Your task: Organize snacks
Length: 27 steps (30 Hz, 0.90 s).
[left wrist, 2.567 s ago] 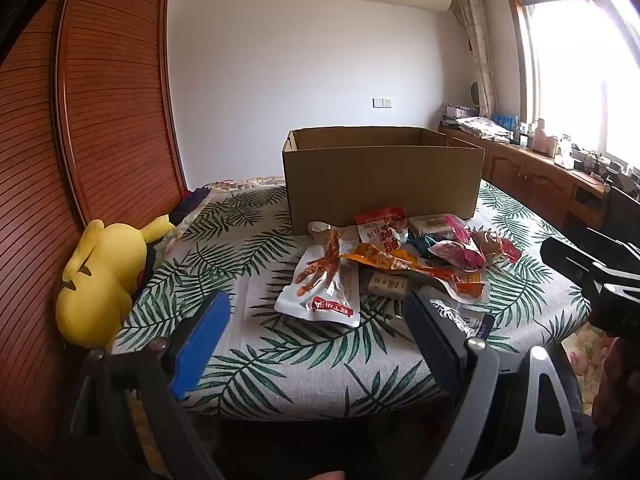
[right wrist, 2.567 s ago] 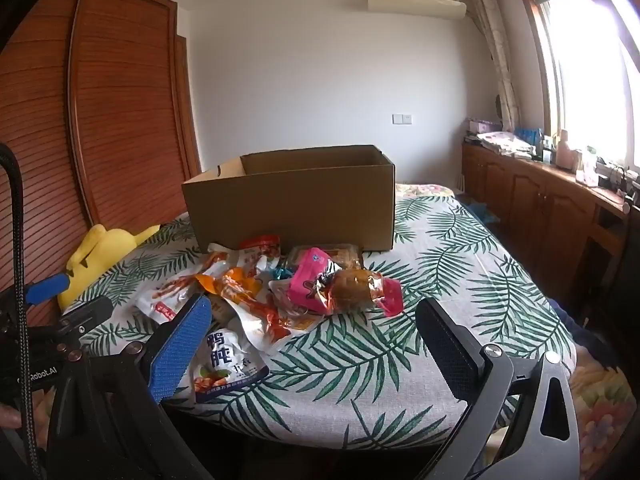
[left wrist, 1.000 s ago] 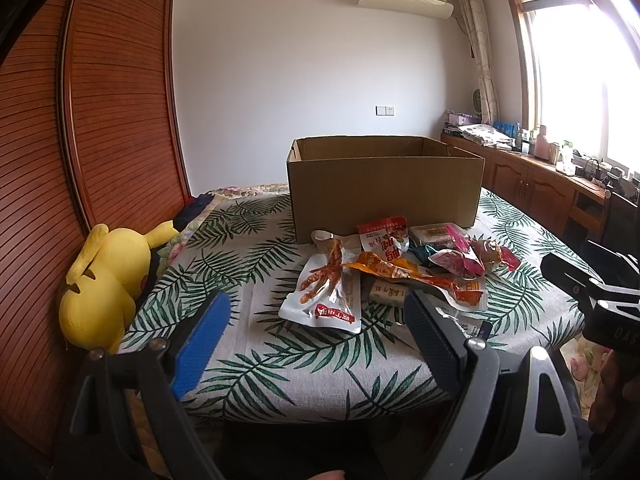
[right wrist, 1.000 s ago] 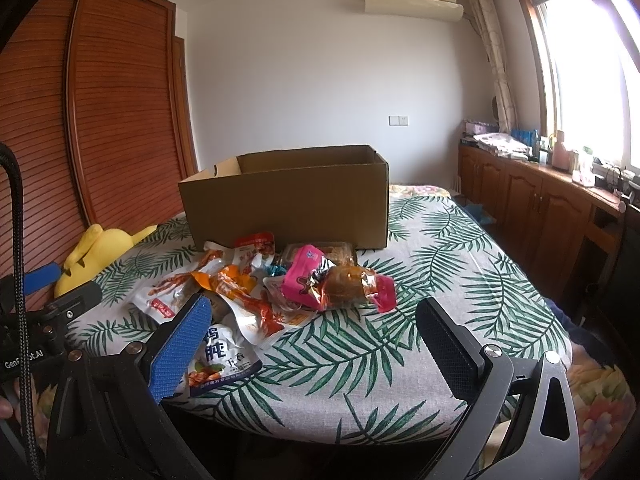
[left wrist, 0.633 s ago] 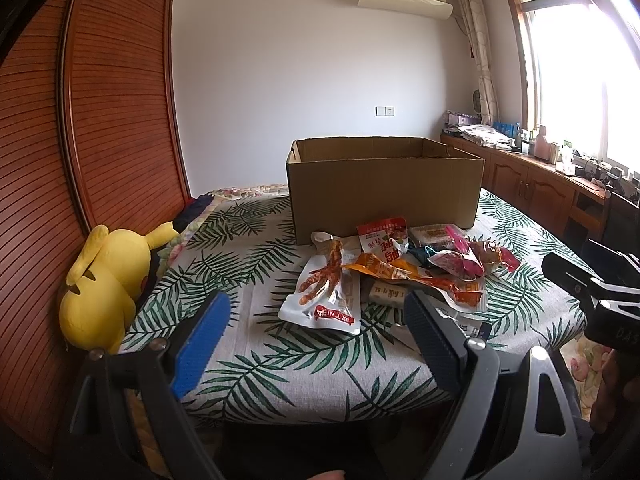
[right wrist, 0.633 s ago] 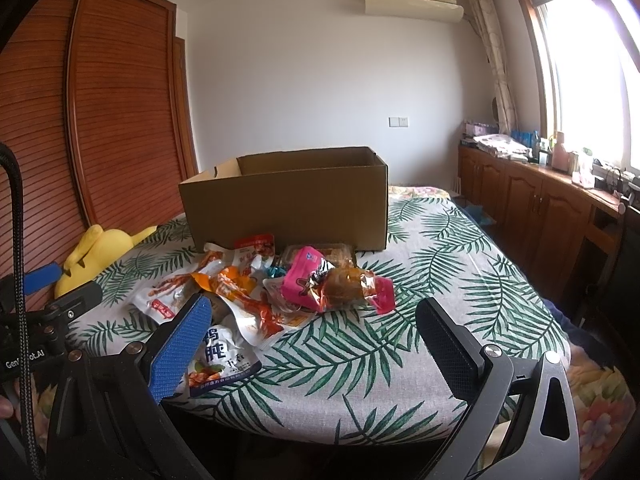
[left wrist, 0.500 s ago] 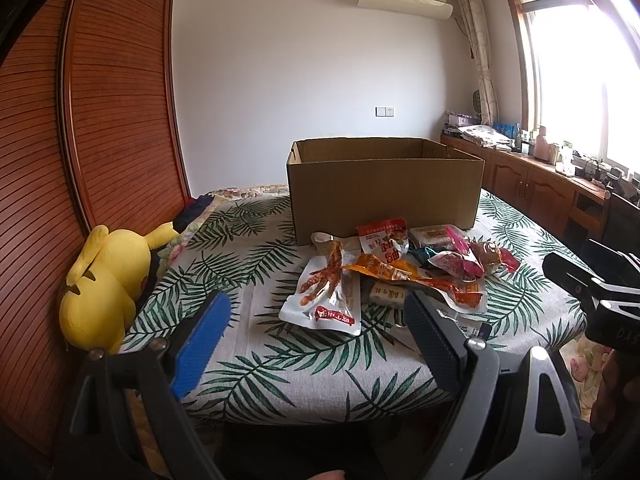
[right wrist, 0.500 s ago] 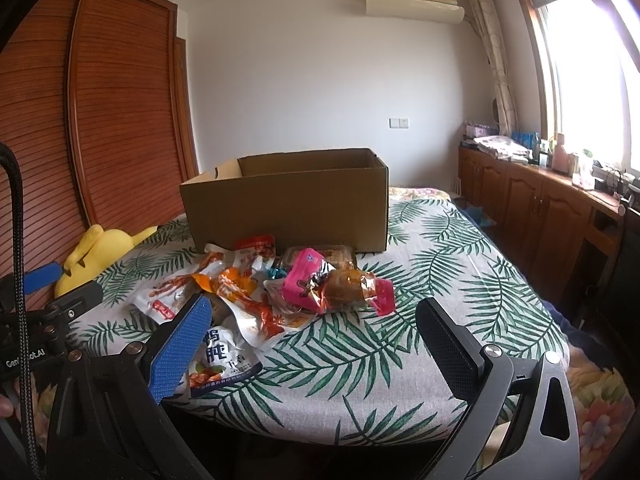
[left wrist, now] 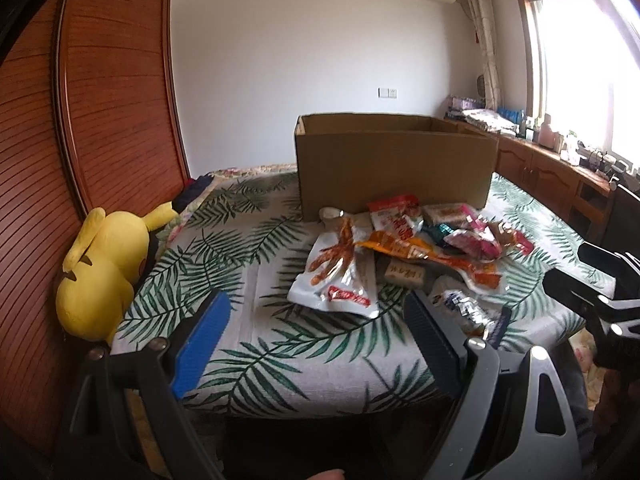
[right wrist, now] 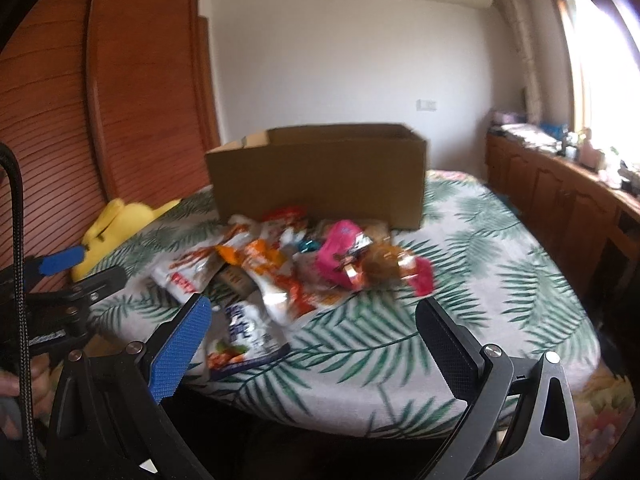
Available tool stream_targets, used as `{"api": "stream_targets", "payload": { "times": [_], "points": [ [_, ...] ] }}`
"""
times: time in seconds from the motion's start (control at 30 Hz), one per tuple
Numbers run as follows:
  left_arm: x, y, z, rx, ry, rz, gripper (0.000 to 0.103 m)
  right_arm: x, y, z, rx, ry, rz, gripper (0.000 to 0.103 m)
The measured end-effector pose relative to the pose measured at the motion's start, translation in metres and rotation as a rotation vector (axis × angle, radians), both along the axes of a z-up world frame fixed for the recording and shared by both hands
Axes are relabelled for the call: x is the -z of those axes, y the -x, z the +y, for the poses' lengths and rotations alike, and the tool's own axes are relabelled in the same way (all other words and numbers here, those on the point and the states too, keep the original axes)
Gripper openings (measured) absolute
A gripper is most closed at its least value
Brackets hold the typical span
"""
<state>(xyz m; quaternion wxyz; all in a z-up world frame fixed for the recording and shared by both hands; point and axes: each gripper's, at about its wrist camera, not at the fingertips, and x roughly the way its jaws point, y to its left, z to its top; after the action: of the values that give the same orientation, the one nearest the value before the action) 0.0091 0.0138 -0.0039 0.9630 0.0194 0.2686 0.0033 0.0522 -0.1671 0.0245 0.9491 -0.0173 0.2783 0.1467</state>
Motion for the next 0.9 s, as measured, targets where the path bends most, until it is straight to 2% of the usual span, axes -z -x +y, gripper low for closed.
{"api": "stream_targets", "payload": {
  "times": [0.2,0.4,0.63,0.73,0.9],
  "points": [
    [0.009,-0.013,0.012,0.002,-0.018,0.039,0.089,0.014,-0.01,0.023,-0.12,0.025,0.063,0.102],
    [0.015,-0.031,0.026,0.015,-0.004,0.09,0.089,0.034,-0.026,0.049,-0.229,0.058,0.168,0.09],
    [0.023,-0.048,0.033,0.013,-0.039,0.122,0.089,0.043,-0.039,0.063,-0.27,0.102,0.217,0.086],
    [0.027,-0.055,0.033,0.019,-0.057,0.137,0.089,0.044,-0.042,0.07,-0.284,0.151,0.215,0.086],
    [0.026,-0.063,0.035,0.036,-0.043,0.153,0.089,0.048,-0.049,0.076,-0.298,0.205,0.232,0.086]
  ]
}}
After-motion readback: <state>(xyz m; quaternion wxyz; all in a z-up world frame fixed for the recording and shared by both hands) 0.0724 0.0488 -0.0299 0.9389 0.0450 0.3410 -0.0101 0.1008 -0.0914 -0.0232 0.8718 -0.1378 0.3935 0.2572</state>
